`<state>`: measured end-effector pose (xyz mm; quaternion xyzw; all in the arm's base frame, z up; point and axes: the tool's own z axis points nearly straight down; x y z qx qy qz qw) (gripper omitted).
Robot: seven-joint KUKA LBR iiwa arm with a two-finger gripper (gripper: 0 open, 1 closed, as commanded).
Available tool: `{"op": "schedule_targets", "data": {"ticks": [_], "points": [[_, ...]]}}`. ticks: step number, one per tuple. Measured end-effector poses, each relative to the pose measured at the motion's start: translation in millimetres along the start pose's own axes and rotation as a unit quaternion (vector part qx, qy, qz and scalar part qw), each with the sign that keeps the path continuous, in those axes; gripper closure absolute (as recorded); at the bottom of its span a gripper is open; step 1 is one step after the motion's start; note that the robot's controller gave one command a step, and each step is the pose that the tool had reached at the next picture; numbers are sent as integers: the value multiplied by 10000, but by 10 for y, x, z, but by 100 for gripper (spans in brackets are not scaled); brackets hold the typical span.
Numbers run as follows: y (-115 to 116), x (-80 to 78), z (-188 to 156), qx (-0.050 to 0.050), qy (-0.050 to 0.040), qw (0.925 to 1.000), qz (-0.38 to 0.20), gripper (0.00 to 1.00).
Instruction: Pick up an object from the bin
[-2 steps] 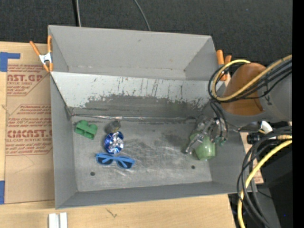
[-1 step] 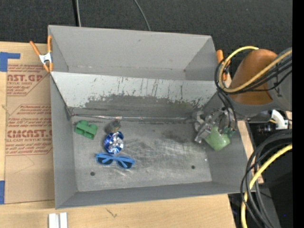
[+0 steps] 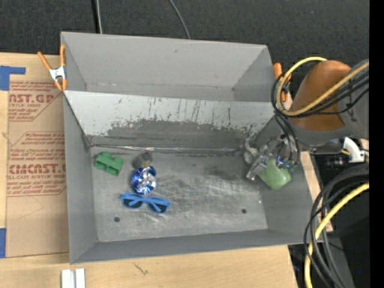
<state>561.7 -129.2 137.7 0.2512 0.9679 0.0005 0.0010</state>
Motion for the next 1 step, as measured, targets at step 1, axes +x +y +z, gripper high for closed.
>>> {"op": "schedule_targets", "data": {"ticks": [1], "points": [[9,-12,-463,-5,-22,10000,-5,100]]}}
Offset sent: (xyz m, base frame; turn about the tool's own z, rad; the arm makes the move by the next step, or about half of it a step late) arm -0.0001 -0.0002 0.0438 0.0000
